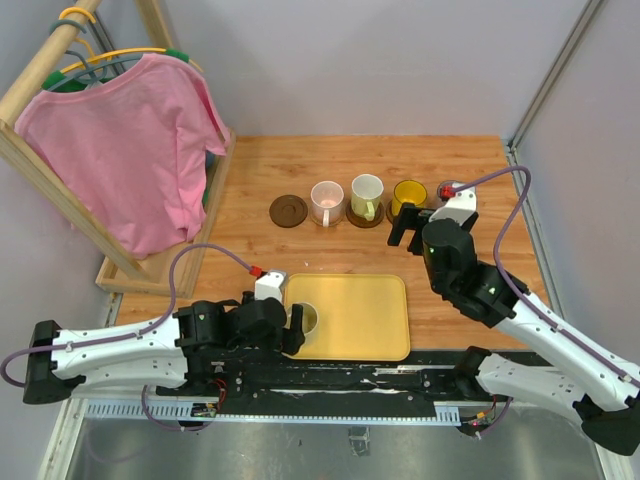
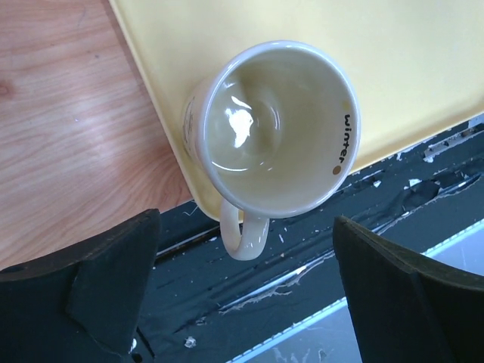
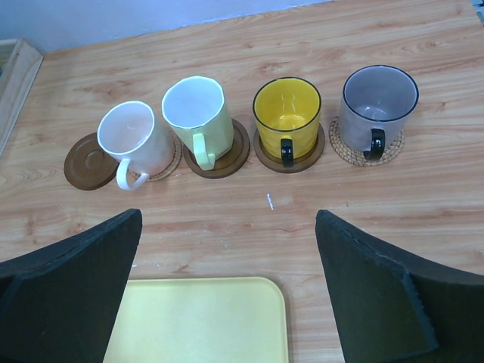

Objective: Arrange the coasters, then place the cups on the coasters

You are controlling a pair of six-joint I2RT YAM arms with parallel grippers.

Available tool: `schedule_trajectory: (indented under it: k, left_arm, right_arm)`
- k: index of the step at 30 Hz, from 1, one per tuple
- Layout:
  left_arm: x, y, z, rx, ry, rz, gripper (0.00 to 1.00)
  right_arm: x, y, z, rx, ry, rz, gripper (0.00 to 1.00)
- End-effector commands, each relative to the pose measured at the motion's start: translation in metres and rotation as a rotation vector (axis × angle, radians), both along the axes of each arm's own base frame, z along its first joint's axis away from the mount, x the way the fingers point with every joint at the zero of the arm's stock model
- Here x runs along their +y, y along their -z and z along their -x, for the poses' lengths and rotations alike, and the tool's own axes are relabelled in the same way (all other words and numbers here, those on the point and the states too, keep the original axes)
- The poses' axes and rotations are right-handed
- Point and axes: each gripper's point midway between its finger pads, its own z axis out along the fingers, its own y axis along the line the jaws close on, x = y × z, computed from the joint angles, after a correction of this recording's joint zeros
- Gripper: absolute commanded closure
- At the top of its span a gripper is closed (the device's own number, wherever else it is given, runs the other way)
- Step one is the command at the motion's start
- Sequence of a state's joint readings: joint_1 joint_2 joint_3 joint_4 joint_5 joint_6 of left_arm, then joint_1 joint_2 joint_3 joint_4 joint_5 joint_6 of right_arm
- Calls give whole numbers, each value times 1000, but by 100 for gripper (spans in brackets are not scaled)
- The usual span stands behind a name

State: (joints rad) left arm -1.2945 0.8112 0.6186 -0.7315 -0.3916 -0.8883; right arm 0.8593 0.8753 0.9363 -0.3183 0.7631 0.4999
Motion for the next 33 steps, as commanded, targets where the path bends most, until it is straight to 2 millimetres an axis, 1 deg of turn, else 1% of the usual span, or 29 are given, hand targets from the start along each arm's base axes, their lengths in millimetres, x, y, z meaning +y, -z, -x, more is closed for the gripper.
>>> schedule_trajectory:
  k: [1,8,12,15,17,18,22,27,30,32,33]
  left_arm:
    - [-2,10,6,35,-16,6,2]
    - [-3,27,8,50,-8,3,20]
    - [-5,35,6,40,-7,2,24]
    - [-6,41,6,38,3,-10,30]
    - [-7,44,7,42,17,-18,32]
    - [-8,46,8,44,22,-19,35]
    - [-8,47,8,43,32,-21,55]
    - [-9,47,7,36,40,-22,71]
    - [-9,49,8,40,47,-30,89]
    - [-11,49,9,41,54,-30,99]
    - [-12,48,9,38,58,-28,99]
  right_arm:
    - [-4,2,1,-11,19,2,1]
    - [-5,9,3,5,22,6,1]
    - [-3,12,4,20,13,7,1]
    - [-4,11,5,25,15,2,1]
    - [-4,12,5,27,16,-1,1]
    - [-4,12,6,28,17,-3,1]
    - [-3,16,7,39,10,-12,1]
    - [0,21,7,52,3,-18,1]
    - [1,22,7,54,0,-18,1]
    - [0,22,7,57,0,-15,2]
    - [0,22,8,57,1,-15,1]
